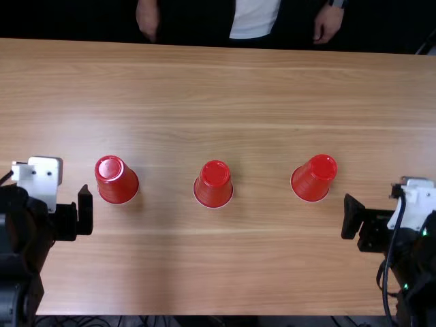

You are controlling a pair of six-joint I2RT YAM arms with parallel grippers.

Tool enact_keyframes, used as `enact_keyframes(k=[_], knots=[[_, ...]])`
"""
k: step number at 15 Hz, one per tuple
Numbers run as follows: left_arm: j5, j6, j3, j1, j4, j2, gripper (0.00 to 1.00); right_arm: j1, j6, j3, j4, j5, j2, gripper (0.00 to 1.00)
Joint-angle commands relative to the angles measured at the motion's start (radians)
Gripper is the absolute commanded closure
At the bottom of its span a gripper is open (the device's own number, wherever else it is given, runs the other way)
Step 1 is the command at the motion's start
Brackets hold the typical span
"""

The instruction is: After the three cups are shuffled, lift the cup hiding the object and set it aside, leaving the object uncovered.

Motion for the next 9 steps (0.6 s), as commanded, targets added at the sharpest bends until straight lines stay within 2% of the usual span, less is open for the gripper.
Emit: enact_keyframes(k=[1,2,5,7,9], knots=[[0.007,-0.001,0.086,0.013,-0.063,0.05,0.0,-0.003,-0.036,0.071,-0.018,0.003,0.056,0.0],[0.007,-0.001,0.111,0.012,-0.098,0.078,0.0,-0.003,-0.052,0.102,-0.044,0.003,0.101,0.0],[0.005,-0.001,0.131,0.015,-0.118,0.156,0.0,-0.002,-0.056,0.153,-0.077,0.003,0.209,0.0],[0.005,-0.003,0.169,0.015,-0.205,0.214,0.0,0.01,-0.062,0.177,-0.079,0.003,0.291,0.0],[0.007,-0.003,0.19,0.012,-0.242,0.249,0.0,0.032,-0.108,0.202,-0.079,0.003,0.363,0.0]])
